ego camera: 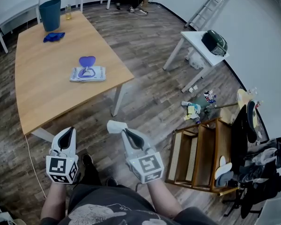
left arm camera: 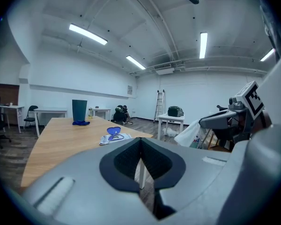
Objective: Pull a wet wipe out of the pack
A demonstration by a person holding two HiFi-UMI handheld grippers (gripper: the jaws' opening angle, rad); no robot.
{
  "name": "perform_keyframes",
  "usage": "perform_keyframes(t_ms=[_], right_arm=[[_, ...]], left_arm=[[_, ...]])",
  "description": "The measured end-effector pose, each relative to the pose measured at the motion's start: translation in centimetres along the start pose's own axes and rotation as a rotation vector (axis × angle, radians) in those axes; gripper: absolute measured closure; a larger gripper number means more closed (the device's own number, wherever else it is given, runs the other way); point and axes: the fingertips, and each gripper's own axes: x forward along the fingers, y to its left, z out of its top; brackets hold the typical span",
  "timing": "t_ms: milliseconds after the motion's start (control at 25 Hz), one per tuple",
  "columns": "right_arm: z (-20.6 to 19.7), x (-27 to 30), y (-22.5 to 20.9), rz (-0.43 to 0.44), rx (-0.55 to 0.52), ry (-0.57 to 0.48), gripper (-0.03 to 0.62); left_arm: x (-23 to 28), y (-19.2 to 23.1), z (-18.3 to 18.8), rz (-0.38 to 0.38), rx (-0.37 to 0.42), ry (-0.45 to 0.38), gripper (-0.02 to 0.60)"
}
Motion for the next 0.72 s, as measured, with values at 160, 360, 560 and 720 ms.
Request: perform_keyframes(t_ms=[160,360,560,720], right_arm=[[-1.2,-3.0,0.5,0.008,0.000,0.001,0.588],[-2.2,-5.6,1.0,0.018,-0.007,0.004,0.588],[-2.6,-6.7,1.9,0.039,-0.006,0.006,0.588],[-2.5,-7.1,2.3,0.048,-0.010,-0.002,0.588]], left_arm=[[-2.8,-1.7,-0.2,0.024,-0.001,-0.014,0.563],[-5.8,-2.9,-0.5,0.060,-0.003,-0.022,0.563],[-7.7,-3.7,-0.8,0.080,-0.006,-0.027,0.563],[-8.7,-3.7,-1.1,0.092,-0.006,-0.016,0.563]])
